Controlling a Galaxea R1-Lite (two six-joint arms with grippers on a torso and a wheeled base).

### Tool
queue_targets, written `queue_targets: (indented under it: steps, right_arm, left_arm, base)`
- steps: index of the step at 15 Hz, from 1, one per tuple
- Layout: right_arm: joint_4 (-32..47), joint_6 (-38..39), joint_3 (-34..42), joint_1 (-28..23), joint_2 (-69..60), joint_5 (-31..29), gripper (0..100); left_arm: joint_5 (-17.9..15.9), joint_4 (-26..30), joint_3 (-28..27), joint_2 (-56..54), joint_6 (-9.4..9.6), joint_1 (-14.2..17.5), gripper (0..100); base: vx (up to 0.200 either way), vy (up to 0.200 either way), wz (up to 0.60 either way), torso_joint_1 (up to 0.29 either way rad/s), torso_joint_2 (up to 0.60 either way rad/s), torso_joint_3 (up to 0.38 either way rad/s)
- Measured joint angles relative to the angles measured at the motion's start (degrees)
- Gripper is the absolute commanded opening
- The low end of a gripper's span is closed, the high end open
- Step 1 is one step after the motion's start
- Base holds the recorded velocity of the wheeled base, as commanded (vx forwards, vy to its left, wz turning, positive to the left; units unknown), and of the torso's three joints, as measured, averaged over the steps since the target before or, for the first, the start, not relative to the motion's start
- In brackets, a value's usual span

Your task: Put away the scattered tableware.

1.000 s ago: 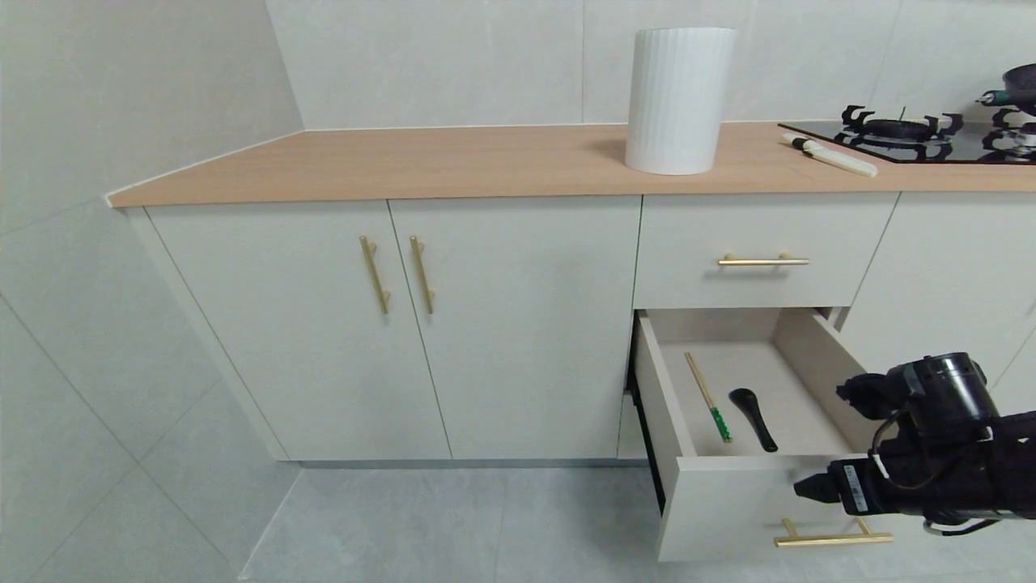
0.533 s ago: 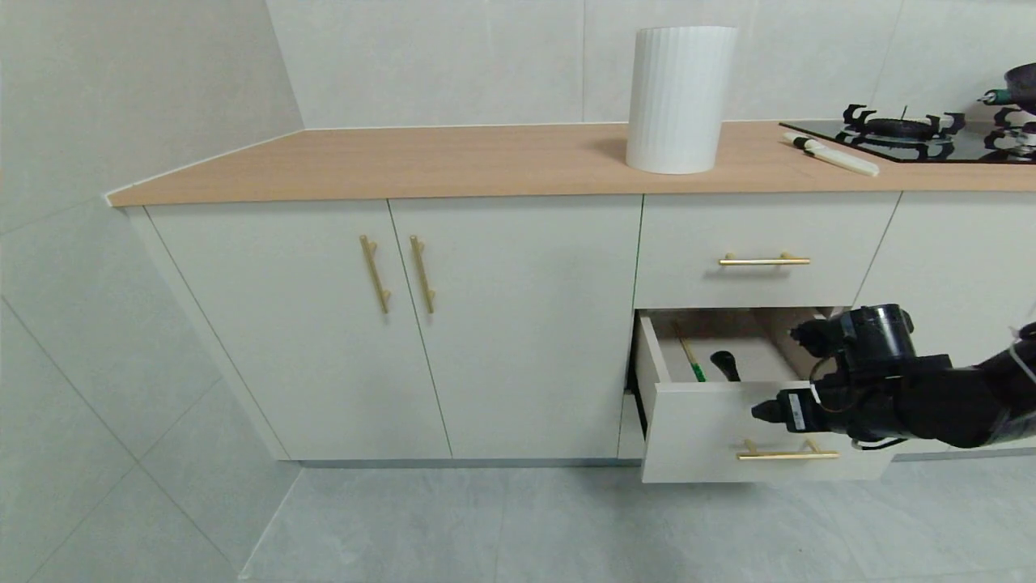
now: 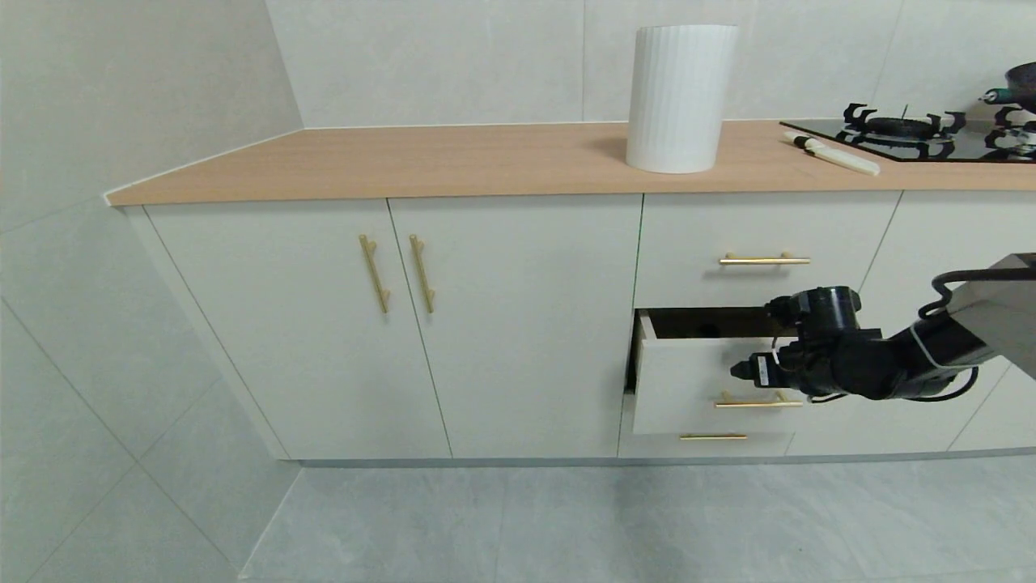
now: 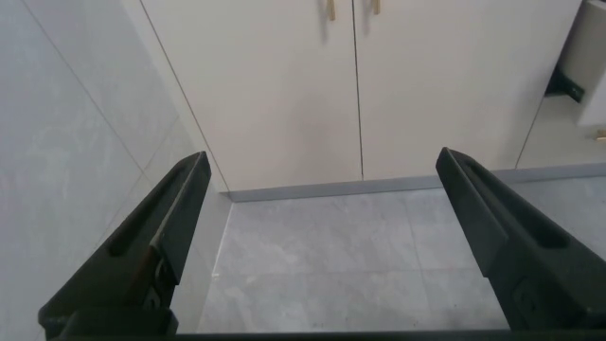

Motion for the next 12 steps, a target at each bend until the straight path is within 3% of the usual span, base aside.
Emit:
queue_targets:
  steps: [2, 8, 12]
  right_arm:
    - [-2.30, 0.28, -2.60, -0.10, 2.67, -0.11, 100]
    - [-20.22, 2.82, -3.85, 0.06, 8.92, -4.88, 100]
    - [-23.27, 4.40, -6.58, 0.28, 11.96, -7.64, 100]
  left_arm:
    - [0.02, -0.02, 0.02, 0.00, 0.00, 0.00, 100]
    - [0.02, 0.00, 0.00, 0.02, 0.00, 0.00, 100]
    - [0.04, 0.00, 0.00, 0.02, 0.00, 0.00, 100]
  base:
    - [0.000, 0.000, 0.00, 0.000, 0.00, 0.000]
    - [0.000, 0.000, 0.00, 0.000, 0.00, 0.000]
    - [0.000, 0.000, 0.00, 0.000, 0.00, 0.000]
